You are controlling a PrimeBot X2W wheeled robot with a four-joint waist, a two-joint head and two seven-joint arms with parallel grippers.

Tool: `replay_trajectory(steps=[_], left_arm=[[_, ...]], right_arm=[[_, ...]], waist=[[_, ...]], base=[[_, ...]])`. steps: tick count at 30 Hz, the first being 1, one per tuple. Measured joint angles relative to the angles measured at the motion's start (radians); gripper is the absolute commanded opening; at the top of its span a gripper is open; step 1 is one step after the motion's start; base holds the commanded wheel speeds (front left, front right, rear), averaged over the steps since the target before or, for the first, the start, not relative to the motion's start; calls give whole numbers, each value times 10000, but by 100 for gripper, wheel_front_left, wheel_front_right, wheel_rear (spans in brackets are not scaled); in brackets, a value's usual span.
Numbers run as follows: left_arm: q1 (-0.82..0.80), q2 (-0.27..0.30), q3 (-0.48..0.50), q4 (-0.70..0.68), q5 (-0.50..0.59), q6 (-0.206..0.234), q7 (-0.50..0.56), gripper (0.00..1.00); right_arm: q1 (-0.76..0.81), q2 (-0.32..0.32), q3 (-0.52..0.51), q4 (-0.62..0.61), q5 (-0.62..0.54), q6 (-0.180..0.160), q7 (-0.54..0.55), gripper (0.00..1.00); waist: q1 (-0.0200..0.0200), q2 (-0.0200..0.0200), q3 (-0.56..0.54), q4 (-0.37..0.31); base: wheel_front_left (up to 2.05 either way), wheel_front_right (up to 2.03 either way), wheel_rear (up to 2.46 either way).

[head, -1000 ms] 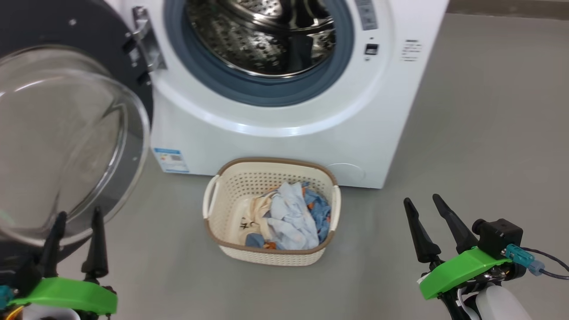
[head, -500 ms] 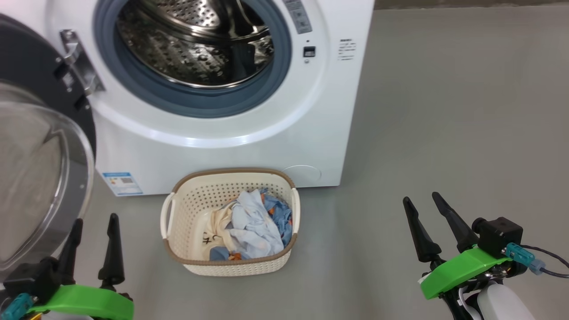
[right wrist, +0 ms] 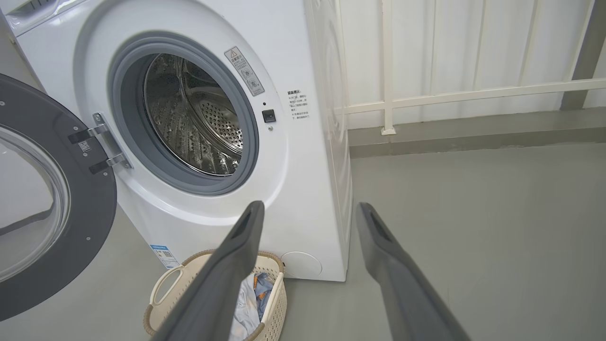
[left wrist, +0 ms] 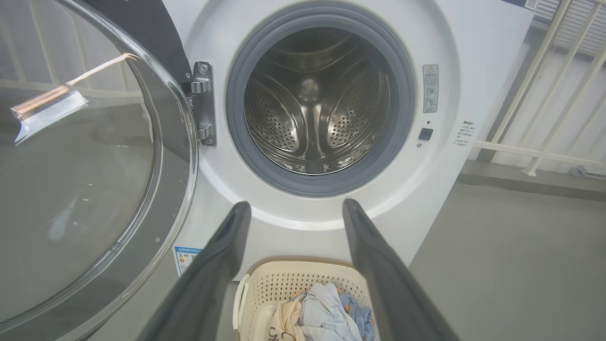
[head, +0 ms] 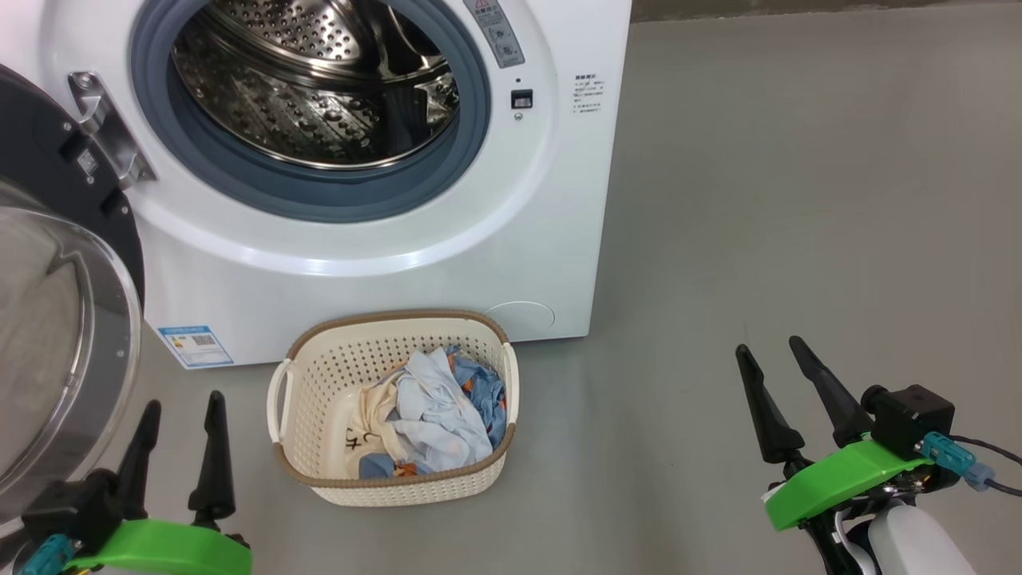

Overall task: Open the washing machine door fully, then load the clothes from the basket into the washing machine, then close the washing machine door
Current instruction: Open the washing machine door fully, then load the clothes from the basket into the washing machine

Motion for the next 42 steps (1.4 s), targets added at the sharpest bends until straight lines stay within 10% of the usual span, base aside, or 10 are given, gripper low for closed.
replay_trajectory(steps=[42], left_arm=[[23, -230, 405, 36, 608, -351, 0, 100]], right_arm=[[8, 48, -44, -17, -100, 0, 0, 100]], waist=[[0, 0, 111, 170]], base=[[34, -34, 0]])
